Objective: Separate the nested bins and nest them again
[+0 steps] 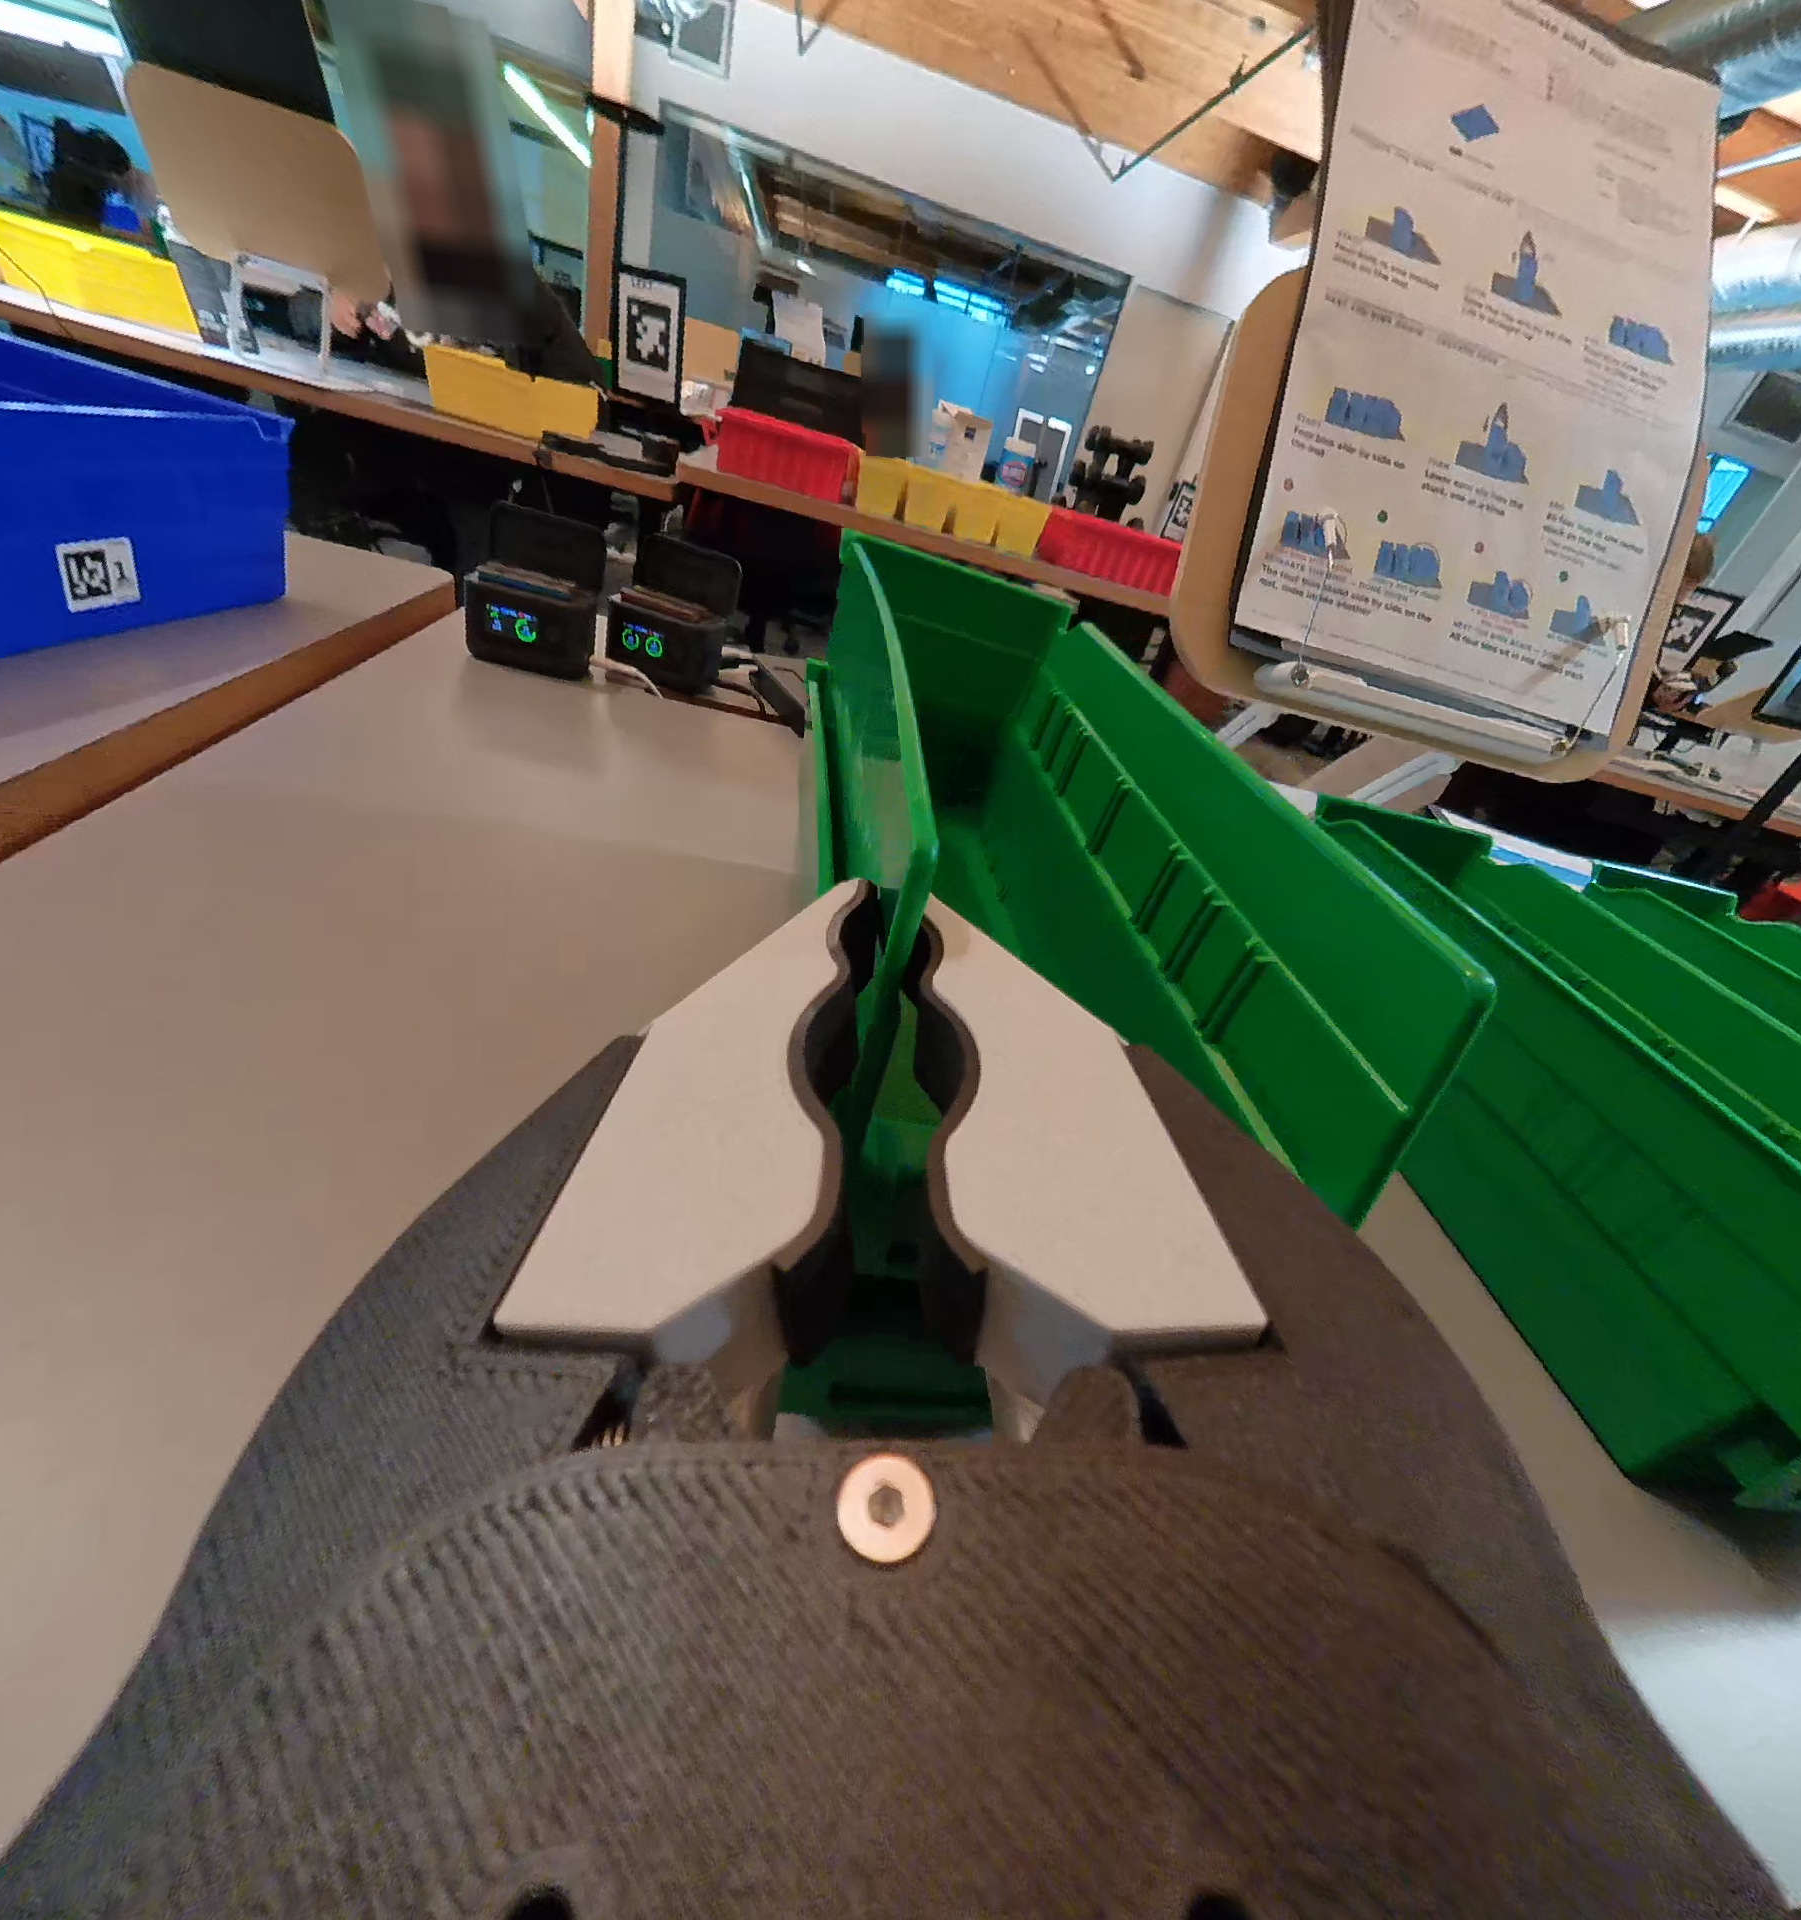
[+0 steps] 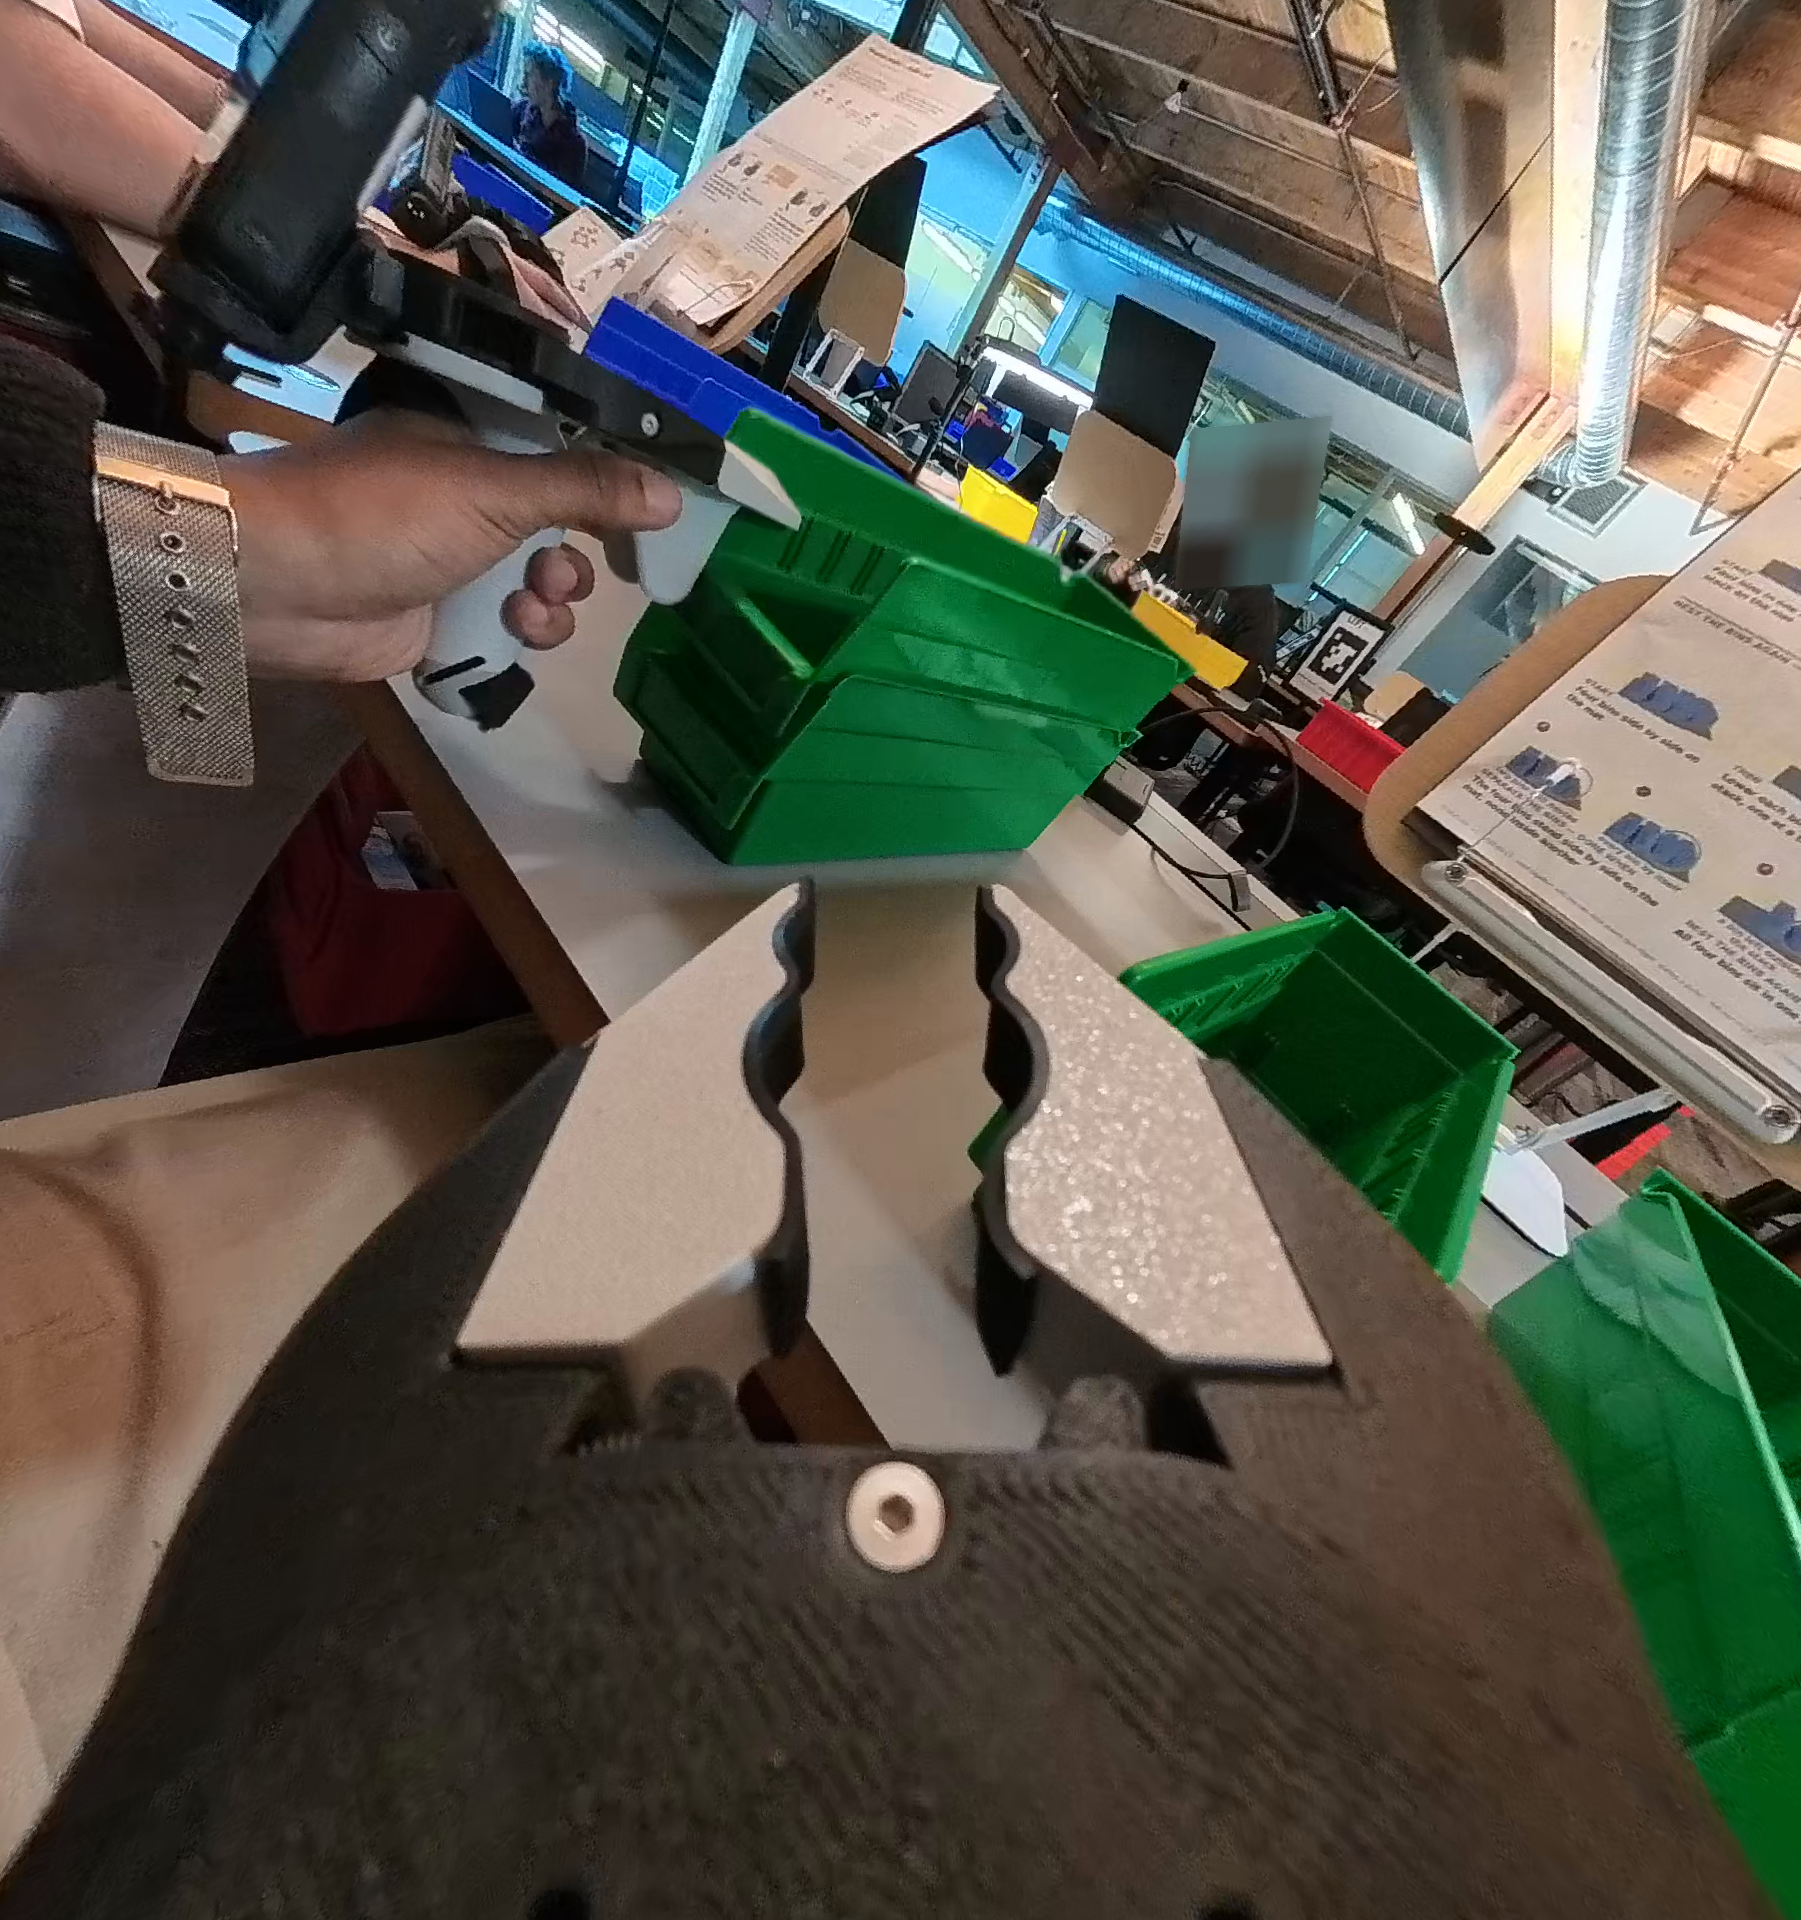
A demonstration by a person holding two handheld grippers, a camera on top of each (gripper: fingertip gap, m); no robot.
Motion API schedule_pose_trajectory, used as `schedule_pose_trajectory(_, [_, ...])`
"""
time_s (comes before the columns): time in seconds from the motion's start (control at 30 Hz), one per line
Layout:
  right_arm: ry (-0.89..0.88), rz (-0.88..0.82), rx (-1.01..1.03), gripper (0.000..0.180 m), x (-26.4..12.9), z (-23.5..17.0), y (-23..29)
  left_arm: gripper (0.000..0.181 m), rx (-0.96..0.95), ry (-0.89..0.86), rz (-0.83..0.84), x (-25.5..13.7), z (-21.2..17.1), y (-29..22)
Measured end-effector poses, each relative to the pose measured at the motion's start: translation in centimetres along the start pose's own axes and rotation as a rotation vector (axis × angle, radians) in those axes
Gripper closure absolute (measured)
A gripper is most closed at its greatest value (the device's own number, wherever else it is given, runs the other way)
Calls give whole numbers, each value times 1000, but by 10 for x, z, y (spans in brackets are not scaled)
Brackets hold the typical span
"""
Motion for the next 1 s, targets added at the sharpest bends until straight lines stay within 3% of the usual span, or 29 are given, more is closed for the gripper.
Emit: schedule_pose_trajectory(1.0, [7,4,-11,150,0,-2,2,181,71,79,66,2,-16,6])
Point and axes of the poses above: each gripper's, where its closed fingertips meet, x out along the fingers, z out of its top, y = z × x across the jaws, the point moved 2 cm from there along -x, back along the fingers, and after that the axes turned 1 degree about z, right-handed, at the moved point
